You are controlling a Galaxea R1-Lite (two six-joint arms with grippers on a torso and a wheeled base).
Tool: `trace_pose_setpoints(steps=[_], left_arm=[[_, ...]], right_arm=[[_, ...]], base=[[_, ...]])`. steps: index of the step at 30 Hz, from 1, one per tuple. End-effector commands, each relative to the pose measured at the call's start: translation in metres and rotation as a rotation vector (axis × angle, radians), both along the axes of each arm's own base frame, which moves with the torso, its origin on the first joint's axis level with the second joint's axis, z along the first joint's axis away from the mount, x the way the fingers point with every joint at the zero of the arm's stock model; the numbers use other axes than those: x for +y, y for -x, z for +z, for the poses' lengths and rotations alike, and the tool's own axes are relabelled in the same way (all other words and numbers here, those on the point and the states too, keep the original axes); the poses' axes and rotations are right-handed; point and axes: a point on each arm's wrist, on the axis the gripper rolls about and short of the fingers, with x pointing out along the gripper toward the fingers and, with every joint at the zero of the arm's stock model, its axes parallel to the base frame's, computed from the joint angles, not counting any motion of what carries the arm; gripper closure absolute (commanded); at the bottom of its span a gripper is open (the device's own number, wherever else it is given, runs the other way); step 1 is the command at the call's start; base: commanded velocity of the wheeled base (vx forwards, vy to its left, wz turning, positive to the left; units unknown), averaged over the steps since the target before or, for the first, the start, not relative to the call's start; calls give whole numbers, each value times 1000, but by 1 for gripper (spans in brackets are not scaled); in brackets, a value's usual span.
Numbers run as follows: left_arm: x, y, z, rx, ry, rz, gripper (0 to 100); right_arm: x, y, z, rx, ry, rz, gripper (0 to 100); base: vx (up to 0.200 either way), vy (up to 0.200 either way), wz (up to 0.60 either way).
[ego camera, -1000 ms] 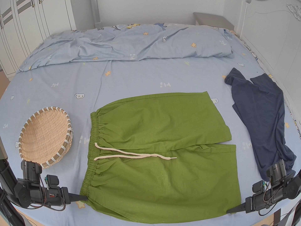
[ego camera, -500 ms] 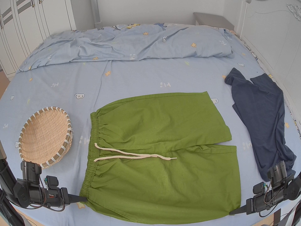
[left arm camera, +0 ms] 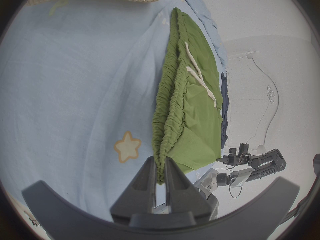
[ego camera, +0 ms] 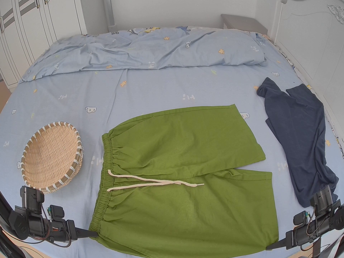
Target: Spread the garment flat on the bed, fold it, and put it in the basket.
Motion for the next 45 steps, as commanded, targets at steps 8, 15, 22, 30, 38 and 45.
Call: trace_pose_setpoints(steps=[8,15,22,30,38,45], left_arm=[[-1,-20,48,-83,44,69,100],[0,-48,113,-40,66,65,100],[-2,-87,140,-77,86,68,100],[-4,-134,147,-81,105,74,100],[2,-174,150,-104,103,91,100],[14,-202,152,-90,108,126,100]], right_arm=[[3,-38,80,-196,-29,-43,100],[4,-75,141,-308,-40,-52,100],[7,-120,173,-352,-47,-60,100],[11,-173,201,-408,-54,-62,100],[15,-221,215,-439,-59,-61,100],[16,-254,217,-490,-61,-65,100]], base=[[0,0,0],[0,0,0],[0,0,0],[0,0,0],[0,0,0],[0,0,0]])
